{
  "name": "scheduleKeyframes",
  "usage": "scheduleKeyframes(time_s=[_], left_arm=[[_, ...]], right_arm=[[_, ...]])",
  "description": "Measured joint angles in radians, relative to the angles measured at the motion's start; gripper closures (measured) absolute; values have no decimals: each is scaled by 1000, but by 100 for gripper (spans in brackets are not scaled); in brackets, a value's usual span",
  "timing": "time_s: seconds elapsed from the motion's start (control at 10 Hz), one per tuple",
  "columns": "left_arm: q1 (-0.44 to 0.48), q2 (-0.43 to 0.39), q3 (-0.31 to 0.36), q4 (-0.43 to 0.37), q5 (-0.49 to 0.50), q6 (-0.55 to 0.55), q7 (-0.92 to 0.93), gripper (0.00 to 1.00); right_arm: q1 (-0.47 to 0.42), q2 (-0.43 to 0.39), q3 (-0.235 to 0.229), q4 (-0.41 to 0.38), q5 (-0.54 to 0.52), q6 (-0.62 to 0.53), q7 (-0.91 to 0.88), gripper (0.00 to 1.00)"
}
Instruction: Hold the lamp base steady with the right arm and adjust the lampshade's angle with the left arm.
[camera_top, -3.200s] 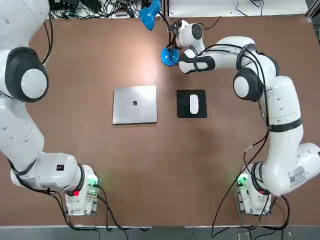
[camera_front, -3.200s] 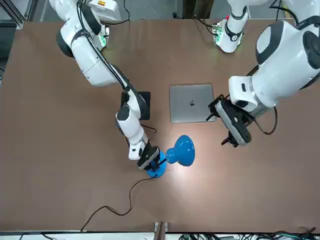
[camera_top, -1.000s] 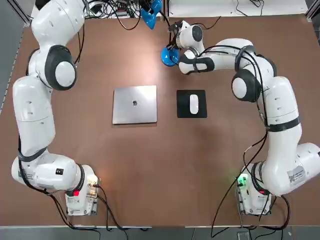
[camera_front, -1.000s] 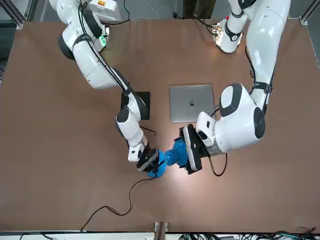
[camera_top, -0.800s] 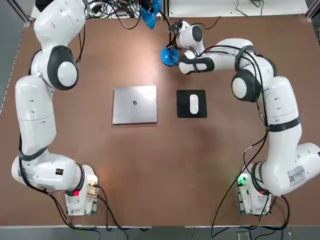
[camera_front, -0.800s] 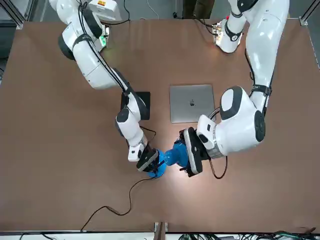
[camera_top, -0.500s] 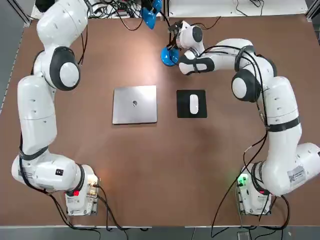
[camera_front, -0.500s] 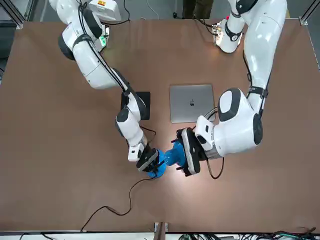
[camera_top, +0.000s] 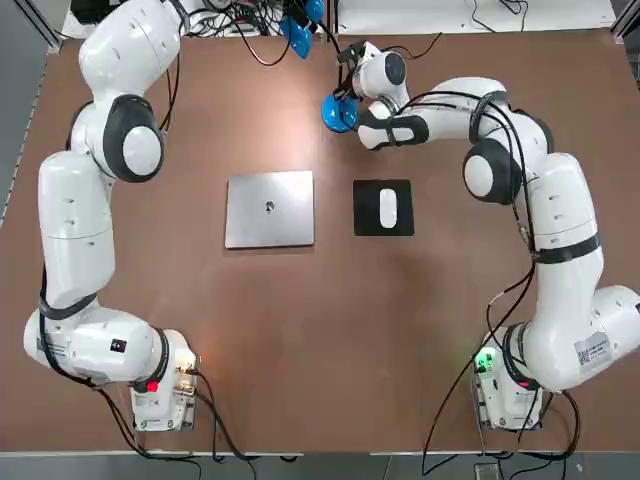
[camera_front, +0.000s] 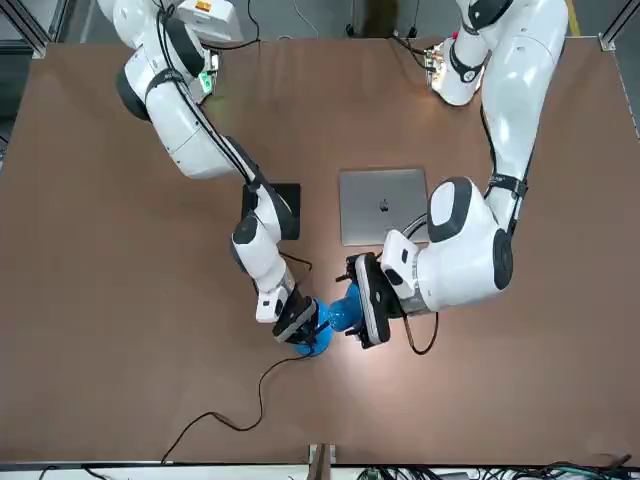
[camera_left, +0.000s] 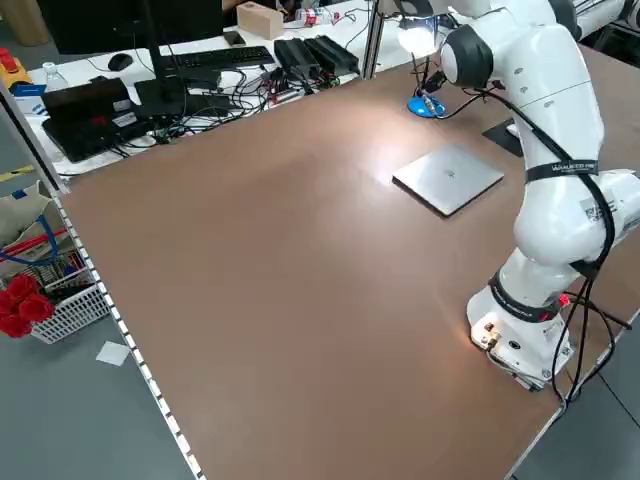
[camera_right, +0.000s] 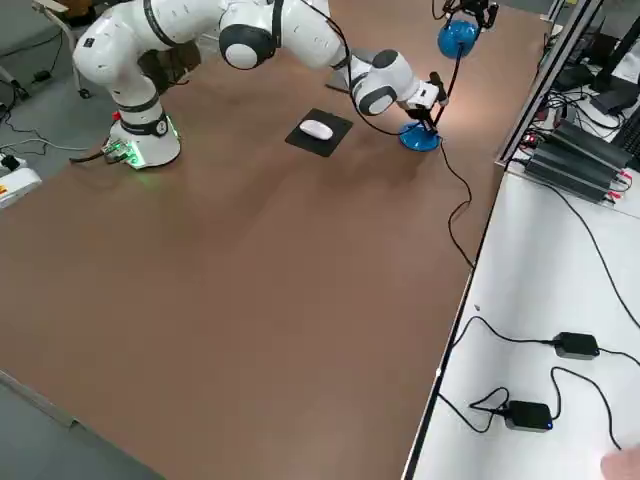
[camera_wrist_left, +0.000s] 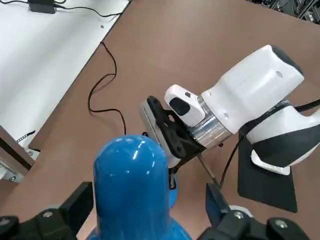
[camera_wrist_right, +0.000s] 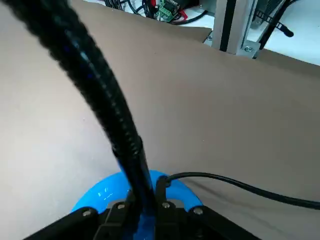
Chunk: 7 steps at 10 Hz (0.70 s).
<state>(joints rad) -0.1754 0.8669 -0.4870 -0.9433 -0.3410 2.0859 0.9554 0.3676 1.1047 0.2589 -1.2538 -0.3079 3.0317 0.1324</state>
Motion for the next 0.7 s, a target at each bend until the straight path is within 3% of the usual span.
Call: scheduleKeyframes(time_s=[0.5, 0.7], left_arm=[[0, 6, 6, 0, 0, 0, 0, 5], [-1, 6, 7, 0, 0, -1, 0, 14]], right_arm=[[0, 0, 0, 0, 0, 1, 0, 85], [0, 0, 0, 0, 0, 1, 0, 85]])
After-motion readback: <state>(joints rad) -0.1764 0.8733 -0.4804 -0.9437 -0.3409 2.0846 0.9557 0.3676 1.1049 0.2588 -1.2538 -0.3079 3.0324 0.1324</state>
